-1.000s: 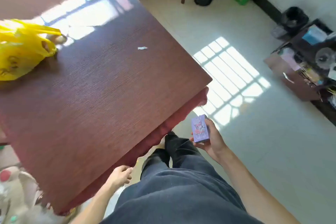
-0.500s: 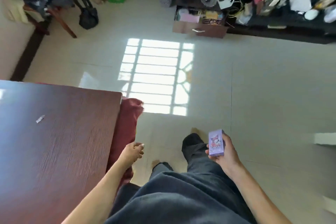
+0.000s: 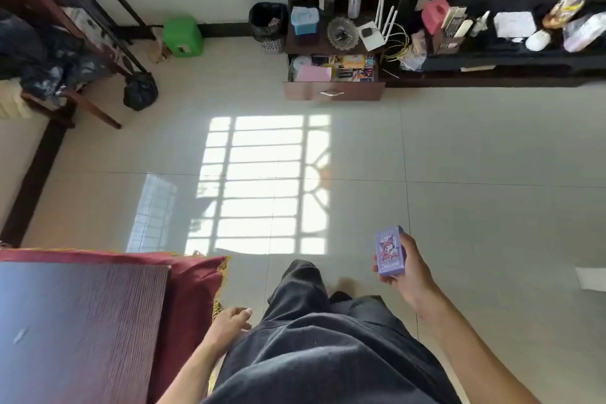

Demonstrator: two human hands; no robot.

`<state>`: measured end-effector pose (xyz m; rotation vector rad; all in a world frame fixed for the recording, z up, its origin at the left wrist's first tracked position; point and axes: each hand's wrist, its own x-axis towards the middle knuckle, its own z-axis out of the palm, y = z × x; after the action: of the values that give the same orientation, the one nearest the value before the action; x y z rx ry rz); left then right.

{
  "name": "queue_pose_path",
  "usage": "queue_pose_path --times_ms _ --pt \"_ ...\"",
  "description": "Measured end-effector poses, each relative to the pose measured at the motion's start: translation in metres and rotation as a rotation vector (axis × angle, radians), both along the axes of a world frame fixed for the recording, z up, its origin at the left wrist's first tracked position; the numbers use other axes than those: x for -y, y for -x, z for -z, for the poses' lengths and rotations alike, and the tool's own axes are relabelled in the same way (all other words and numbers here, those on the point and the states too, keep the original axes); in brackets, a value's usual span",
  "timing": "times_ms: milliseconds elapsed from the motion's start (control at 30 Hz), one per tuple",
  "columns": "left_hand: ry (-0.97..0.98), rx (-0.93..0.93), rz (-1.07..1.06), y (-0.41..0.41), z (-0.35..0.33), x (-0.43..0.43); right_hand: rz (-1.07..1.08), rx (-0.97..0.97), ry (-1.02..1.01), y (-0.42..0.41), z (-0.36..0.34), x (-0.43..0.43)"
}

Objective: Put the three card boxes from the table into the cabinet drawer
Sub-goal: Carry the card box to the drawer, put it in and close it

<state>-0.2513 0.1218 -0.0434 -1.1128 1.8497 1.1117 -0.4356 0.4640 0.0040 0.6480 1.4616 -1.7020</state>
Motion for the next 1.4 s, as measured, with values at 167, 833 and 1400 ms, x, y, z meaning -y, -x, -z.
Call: queue_pose_path --times_ms 167,833,1400 --pt "0.017 0.051 0.052 0.06 0.011 0.025 0.118 0.001 -0.126 0.073 0.023 0.011" --pt "-0.138 -0.209 0.119 0.556 -0.021 0.021 0.325 0.043 -0.149 0.365 0.029 0.038" --pt "0.004 0.052 0.203 0.656 0.009 0.055 0.181 0.01 -0.194 0.637 0.041 0.045"
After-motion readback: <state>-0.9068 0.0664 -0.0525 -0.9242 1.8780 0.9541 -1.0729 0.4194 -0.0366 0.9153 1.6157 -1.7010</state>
